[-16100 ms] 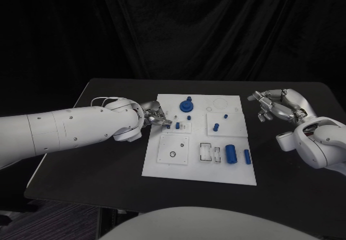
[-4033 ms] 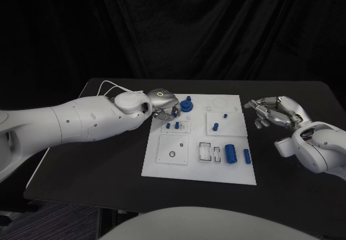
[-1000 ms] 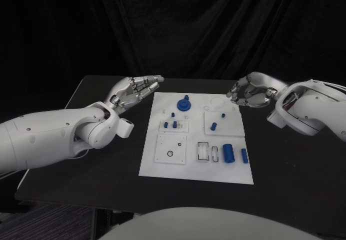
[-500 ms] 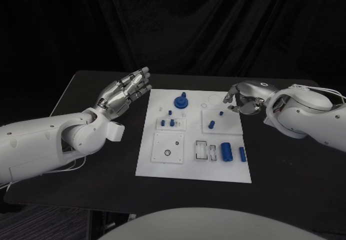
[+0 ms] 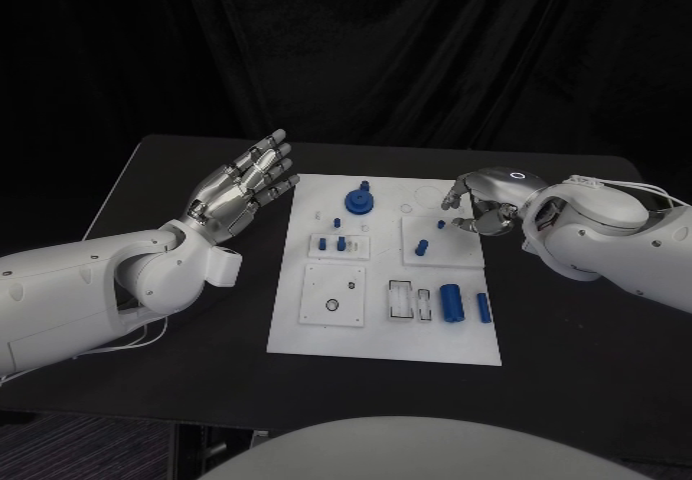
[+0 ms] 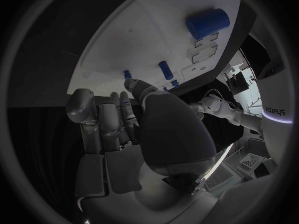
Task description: Assemble the parts on the task board
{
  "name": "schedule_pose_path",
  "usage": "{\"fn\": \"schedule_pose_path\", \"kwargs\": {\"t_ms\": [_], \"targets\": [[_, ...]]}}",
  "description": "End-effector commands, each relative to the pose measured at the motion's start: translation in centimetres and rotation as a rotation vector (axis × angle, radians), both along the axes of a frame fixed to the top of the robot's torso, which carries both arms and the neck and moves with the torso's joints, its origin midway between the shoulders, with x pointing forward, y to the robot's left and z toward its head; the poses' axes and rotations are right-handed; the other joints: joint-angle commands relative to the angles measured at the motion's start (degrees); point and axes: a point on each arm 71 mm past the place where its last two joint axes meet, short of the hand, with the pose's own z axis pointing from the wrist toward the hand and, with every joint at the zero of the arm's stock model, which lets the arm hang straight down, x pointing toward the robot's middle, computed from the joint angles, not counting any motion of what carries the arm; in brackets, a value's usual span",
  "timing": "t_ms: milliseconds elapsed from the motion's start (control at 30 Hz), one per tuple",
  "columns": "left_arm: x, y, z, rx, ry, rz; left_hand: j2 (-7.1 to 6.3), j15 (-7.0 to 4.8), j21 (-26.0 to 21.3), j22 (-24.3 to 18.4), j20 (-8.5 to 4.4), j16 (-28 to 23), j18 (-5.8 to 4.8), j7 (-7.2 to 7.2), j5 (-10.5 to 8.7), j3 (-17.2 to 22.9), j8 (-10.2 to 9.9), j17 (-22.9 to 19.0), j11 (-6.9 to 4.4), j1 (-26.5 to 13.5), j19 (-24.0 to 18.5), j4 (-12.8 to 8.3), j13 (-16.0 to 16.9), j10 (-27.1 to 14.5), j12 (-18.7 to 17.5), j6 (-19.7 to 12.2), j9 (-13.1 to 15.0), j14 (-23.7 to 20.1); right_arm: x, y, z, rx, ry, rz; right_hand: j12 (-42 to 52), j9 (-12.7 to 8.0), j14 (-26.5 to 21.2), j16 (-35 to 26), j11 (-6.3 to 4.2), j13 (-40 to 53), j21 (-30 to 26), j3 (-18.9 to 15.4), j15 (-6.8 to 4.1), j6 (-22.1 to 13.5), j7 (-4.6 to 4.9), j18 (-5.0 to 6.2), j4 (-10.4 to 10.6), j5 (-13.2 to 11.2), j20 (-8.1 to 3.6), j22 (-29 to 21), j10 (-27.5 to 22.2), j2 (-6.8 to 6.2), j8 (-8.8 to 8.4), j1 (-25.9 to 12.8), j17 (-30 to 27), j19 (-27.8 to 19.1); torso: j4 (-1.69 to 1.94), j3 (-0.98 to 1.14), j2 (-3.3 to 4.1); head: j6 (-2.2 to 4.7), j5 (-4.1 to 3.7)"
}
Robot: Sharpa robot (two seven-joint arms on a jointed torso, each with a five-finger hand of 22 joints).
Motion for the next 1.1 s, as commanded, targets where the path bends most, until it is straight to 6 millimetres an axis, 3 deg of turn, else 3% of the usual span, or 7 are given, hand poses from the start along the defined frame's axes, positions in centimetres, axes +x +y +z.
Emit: {"fn": "schedule_pose_path", "kwargs": {"t_ms": [33,267,300,467,733,767,1100], "targets": [[-0.1,0.4,1.1,-0.117,-0.133,0.022,0.14,1.02,0.12,0.76,1.12,0.23,1.01,0.09,0.77,0.07,-0.33,0.19,0.72,0.52,0.3,-0.83,0.02,0.04,-0.01,-0.27,-0.07,0.4,0.0,0.0,-0.3,-0.026,-0.008,-0.014,-0.31,-0.03,-0.43,-0.32,0.11,-0.17,-0.34,0.38,0.04,-0.21,0.26,-0.03,-0.22,0.94,-0.02,4.42,-0.09,0.06,-0.22,-0.63,-0.23,-0.55,0.16,-0.11,0.12,-0.07,-0.21],[0.0,0.4,1.0,-0.117,-0.13,0.019,0.31,1.55,0.46,1.82,2.06,0.44,1.48,-0.05,1.3,0.13,-0.36,0.3,1.1,0.67,0.87,-1.39,0.04,0.17,0.04,-0.52,-0.1,0.72,0.0,0.2,-1.0,-0.022,-0.002,-0.003,-0.24,0.0,-0.65,-0.46,0.16,-0.27,-0.59,0.47,0.09,-0.14,0.29,0.03,-0.26,1.29,0.03,4.38,0.15,0.08,-0.25,-0.89,-0.64,-0.71,-0.24,-0.13,-0.06,-0.15,-0.02],[0.0,0.4,1.0,-0.117,-0.129,0.019,0.36,1.67,0.55,2.03,2.24,0.52,1.6,-0.04,1.43,0.17,-0.36,0.33,1.22,0.72,1.01,-1.56,0.06,0.24,0.1,-0.55,-0.1,0.83,0.0,0.2,-1.1,-0.02,-0.003,0.0,-0.2,0.0,-0.71,-0.51,0.17,-0.3,-0.67,0.46,0.11,-0.13,0.32,0.04,-0.24,1.24,0.04,4.36,0.24,0.07,-0.26,-1.01,-0.76,-0.76,-0.19,-0.19,-0.08,-0.15,-0.04],[0.0,0.5,0.9,-0.117,-0.126,0.016,0.6,2.44,1.13,3.39,2.76,1.06,1.76,0.5,2.17,0.44,-0.27,0.57,2.13,0.87,2.05,-2.32,0.15,0.69,0.57,-0.14,-0.03,1.64,0.0,0.5,-1.6,-0.006,-0.008,0.019,0.12,0.03,-0.86,-0.64,0.1,-0.53,-0.85,0.54,0.14,-0.22,0.52,0.09,-0.22,0.46,0.12,4.38,1.24,0.23,-0.42,-1.6,-1.11,-0.85,-0.08,-0.08,0.02,-0.15,-0.2],[0.1,0.6,0.9,-0.114,-0.13,0.025,0.54,2.21,1.21,3.28,2.69,1.0,1.64,0.86,3.16,0.28,-0.15,0.52,2.39,0.5,2.25,-2.34,0.21,1.0,0.89,0.48,0.06,1.54,-0.1,0.9,-2.4,0.016,-0.002,0.045,0.21,0.27,-0.88,-0.79,-0.31,-1.28,-0.92,1.6,-0.21,0.32,0.91,0.13,-0.93,1.76,-0.12,4.5,3.7,0.67,-0.23,-1.35,-1.59,-0.76,-0.15,-0.04,0.14,-0.15,-0.17],[0.1,0.6,0.9,-0.114,-0.13,0.025,0.49,2.09,1.1,2.99,2.64,0.95,1.6,0.88,3.28,0.25,-0.15,0.49,2.4,0.47,2.08,-2.38,0.21,1.02,0.91,0.52,0.06,1.45,-0.1,1.0,-2.5,0.018,-0.002,0.047,0.15,0.29,-0.96,-0.86,-0.33,-1.35,-1.04,1.65,-0.23,0.36,0.94,0.15,-0.94,1.81,-0.14,4.47,3.79,0.69,-0.21,-1.38,-1.77,-0.82,-0.15,-0.12,0.07,-0.15,-0.2],[0.2,0.9,0.7,-0.096,-0.129,0.045,0.45,2.43,1.0,2.91,2.7,1.25,1.47,1.37,3.81,0.42,-0.08,0.63,2.95,0.57,1.96,-2.86,0.31,1.48,1.45,1.02,0.12,1.84,0.1,1.6,-2.8,0.034,0.002,0.064,-0.44,0.36,-1.46,-1.5,-0.5,-2.15,-2.01,2.28,-0.41,0.2,1.06,0.34,-1.06,2.09,-0.33,4.21,4.91,1.07,-0.36,-1.67,-3.12,-1.25,-0.17,-0.25,-0.02,-0.15,-0.39]]}}
